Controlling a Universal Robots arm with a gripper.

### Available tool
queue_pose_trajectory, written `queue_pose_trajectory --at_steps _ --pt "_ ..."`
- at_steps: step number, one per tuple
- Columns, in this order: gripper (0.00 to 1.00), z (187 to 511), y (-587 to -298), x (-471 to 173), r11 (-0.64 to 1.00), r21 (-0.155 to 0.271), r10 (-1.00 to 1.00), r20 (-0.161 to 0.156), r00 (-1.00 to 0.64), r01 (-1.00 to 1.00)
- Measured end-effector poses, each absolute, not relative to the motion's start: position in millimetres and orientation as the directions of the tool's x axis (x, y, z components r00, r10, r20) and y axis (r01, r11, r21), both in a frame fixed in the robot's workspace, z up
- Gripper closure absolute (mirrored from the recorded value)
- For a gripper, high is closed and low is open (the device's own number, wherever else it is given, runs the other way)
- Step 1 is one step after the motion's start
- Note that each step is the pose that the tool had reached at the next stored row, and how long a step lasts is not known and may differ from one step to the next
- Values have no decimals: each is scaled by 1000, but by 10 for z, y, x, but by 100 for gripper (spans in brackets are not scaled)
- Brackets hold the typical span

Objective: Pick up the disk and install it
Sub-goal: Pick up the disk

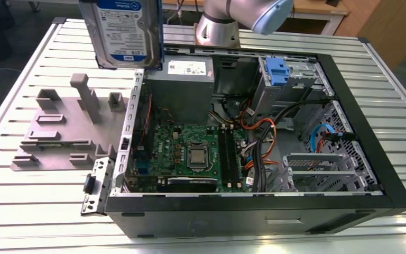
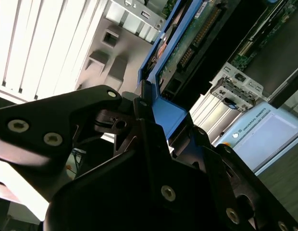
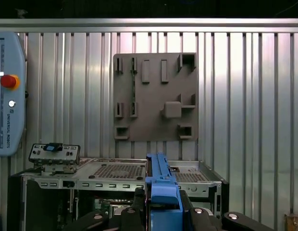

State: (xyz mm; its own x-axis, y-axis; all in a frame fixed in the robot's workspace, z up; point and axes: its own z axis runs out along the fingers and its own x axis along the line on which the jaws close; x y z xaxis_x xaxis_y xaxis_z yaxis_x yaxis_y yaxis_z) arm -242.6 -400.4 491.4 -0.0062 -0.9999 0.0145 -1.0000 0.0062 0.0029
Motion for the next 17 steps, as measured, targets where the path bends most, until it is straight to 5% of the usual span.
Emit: queue_pose_trajectory --at_steps 17 --pt "64 4907 -4017 -1743 6 3 -1000 15 -6 -1000"
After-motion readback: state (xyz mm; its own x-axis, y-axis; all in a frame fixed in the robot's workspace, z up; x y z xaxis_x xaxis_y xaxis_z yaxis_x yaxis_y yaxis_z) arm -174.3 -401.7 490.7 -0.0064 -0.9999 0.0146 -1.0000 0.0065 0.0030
